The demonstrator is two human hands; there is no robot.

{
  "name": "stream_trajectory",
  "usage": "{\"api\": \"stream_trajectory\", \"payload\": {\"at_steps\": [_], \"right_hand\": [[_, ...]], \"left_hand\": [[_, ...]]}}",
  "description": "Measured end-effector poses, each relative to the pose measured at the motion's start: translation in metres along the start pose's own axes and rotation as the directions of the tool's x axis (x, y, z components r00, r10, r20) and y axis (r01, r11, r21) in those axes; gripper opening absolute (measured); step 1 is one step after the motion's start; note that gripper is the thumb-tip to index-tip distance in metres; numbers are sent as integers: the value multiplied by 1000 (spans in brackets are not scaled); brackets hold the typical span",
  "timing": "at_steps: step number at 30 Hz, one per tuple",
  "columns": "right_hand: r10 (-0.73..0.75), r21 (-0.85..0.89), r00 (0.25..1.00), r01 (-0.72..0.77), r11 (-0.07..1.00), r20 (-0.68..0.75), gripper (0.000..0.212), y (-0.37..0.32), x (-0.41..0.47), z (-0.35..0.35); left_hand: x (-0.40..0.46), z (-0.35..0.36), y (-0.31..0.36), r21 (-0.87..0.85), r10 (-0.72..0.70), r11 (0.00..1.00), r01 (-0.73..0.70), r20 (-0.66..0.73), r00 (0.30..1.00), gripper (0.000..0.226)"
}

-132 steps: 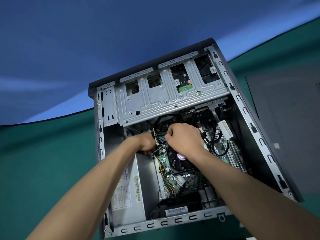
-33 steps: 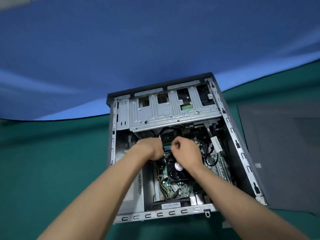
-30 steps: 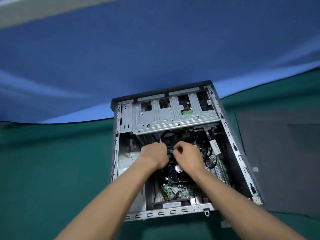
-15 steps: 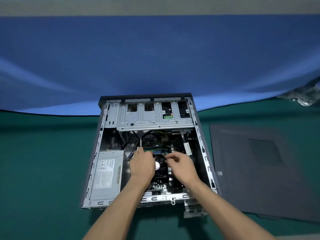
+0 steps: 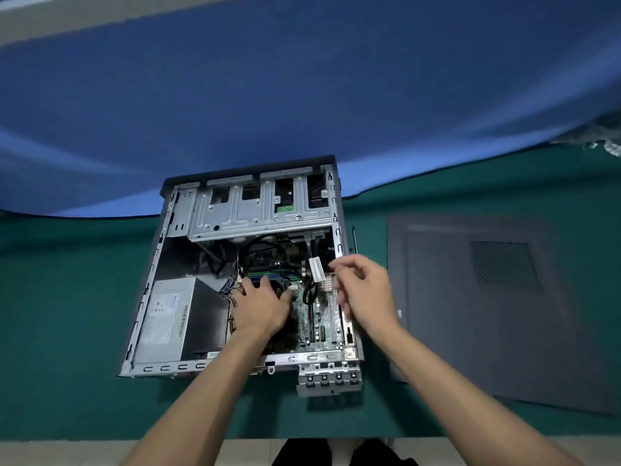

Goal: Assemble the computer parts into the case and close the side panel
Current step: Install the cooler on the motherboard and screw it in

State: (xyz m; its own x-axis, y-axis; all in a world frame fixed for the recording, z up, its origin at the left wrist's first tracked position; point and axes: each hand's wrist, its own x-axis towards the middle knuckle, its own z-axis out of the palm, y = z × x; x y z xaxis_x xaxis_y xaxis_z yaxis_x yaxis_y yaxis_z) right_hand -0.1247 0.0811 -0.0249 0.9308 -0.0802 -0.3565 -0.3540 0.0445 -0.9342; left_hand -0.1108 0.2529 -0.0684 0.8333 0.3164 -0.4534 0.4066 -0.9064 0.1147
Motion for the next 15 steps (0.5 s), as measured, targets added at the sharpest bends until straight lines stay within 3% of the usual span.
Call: {"api": "stream_trajectory", "payload": {"at_steps": [3,6,9,11,13,15], "right_hand": [[-27,-115,992,12,993,-126,19,11,22,-11],[37,-303,982,-93,949,-184,16,33,47,-21],[168,-644,979,-200,739,-112,32,59,66,-31],[266,-741,959,-247,625,-96,46,72,70,-34],[288,-769,954,-247,589,-86,52,82,74,-36],[305,-778,951,-232,584,-55,46,82,77,-36]], "left_hand": [[-4,9,8,56,-10,998,10,11,1000,72],[-6,11,7,80,-5,997,5,-3,1000,68],[-6,7,6,55,-11,998,12,-8,1000,59],[-7,6,6,58,-18,998,18,-12,1000,56],[-7,7,7,63,-17,998,19,-22,1000,54],[-6,6,7,68,-20,997,22,-28,999,53]]}}
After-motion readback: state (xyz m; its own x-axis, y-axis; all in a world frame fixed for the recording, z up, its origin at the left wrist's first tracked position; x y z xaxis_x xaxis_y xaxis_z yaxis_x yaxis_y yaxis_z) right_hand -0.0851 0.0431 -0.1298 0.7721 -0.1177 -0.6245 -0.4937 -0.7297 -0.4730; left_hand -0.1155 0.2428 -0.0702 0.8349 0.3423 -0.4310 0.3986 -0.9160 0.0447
